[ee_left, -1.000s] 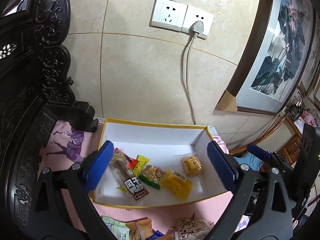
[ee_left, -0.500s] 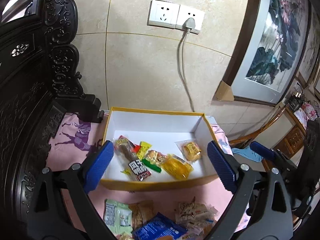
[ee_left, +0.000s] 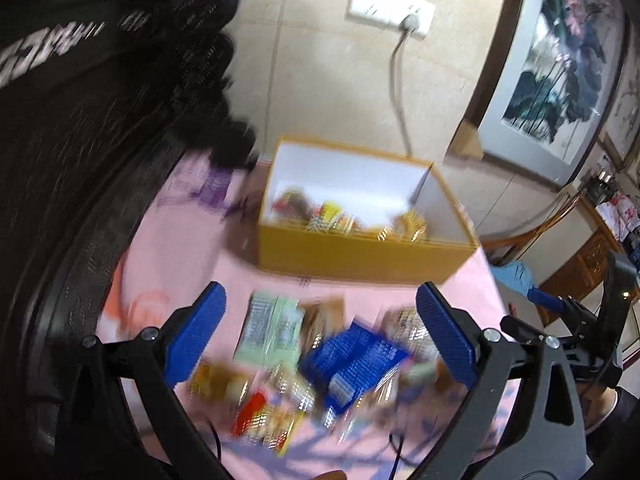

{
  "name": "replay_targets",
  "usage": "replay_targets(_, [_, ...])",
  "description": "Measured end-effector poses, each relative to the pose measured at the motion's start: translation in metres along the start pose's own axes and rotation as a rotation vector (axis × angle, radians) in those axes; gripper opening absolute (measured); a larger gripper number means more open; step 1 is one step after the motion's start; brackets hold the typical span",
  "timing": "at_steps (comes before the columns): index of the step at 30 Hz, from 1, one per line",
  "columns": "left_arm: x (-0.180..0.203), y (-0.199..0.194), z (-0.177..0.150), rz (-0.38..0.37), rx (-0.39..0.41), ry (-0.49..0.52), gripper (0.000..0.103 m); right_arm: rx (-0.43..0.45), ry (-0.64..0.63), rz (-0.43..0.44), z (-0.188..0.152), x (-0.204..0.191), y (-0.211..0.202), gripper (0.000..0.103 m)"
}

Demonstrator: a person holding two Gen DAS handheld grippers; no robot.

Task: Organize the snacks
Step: 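Move both tools back over the remaining snack pile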

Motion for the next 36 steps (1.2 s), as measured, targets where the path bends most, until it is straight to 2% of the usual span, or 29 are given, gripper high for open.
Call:
replay_targets(3, [-0.022, -0.006, -0.033, 0.015, -0.048, -0.035, 0.098, -0.064, 0.039, 0.016, -0.041, -0.006, 0.008, 0.102])
replay_targets(6, [-0.042, -0.013, -0.062, 0.048, -0.094, -0.044, 0.098, -0.097, 0.04, 0.012, -0.069, -0.012, 0.014, 0.101])
replay_targets(8, [-0.053, -0.018, -0.078, 0.068, -0.122, -0.058, 0.098, -0.118, 0.027, -0.007, -0.08, -0.013, 0.021, 0.09])
replay_targets(9, [-0.057, -0.019, -0.084, 0.075, -0.132, -0.063, 0.098, -0.129, 0.027, -0.01, -0.082, -0.013, 0.023, 0.08])
replay_targets(10, [-0.059, -0.02, -0.086, 0.079, -0.137, -0.066, 0.098, -0.137, 0.034, -0.011, -0.083, -0.013, 0.026, 0.078])
replay_targets(14, [-0.066, -0.026, -0.091, 0.086, -0.137, -0.093, 0.098, -0.101, 0.032, 0.011, -0.068, -0.018, 0.028, 0.077])
replay_targets(19, [-0.067, -0.033, -0.089, 0.087, -0.123, -0.097, 0.098, -0.049, -0.068, 0.04, -0.036, -0.038, 0.041, 0.077])
replay_targets(23, [-0.07, -0.035, -0.087, 0.091, -0.122, -0.119, 0.098, -0.074, -0.164, 0.084, -0.027, -0.056, 0.063, 0.073])
replay_targets(26, [-0.073, -0.036, -0.087, 0.099, -0.119, -0.13, 0.098, -0.11, -0.278, 0.098, -0.029, -0.067, 0.082, 0.06])
replay_targets(27, [-0.073, -0.036, -0.086, 0.103, -0.116, -0.13, 0.098, -0.126, -0.322, 0.099, -0.03, -0.069, 0.089, 0.044])
replay_targets(29, [-0.075, -0.035, -0.086, 0.109, -0.117, -0.134, 0.098, -0.13, -0.385, 0.101, -0.033, -0.072, 0.096, 0.038])
replay_targets(31, [-0.077, -0.033, -0.085, 0.118, -0.118, -0.144, 0.098, -0.131, -0.426, 0.114, -0.034, -0.071, 0.098, 0.024])
replay_targets(34, [-0.08, -0.03, -0.083, 0.13, -0.119, -0.156, 0.098, -0.135, -0.464, 0.133, -0.035, -0.068, 0.091, 0.015])
replay_targets(36, [-0.081, -0.026, -0.082, 0.137, -0.122, -0.158, 0.098, -0.121, -0.441, 0.17, -0.034, -0.065, 0.077, 0.014])
Point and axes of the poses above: each gripper's, at about its wrist camera, not at the fingertips, and y roughly the way its jaws point, x to its right, z to its top, the point moved 6 cm from there along y, roughly the way its jaws point, and after that the axes turned 10 degrees about -y, right-handed, at the moved point
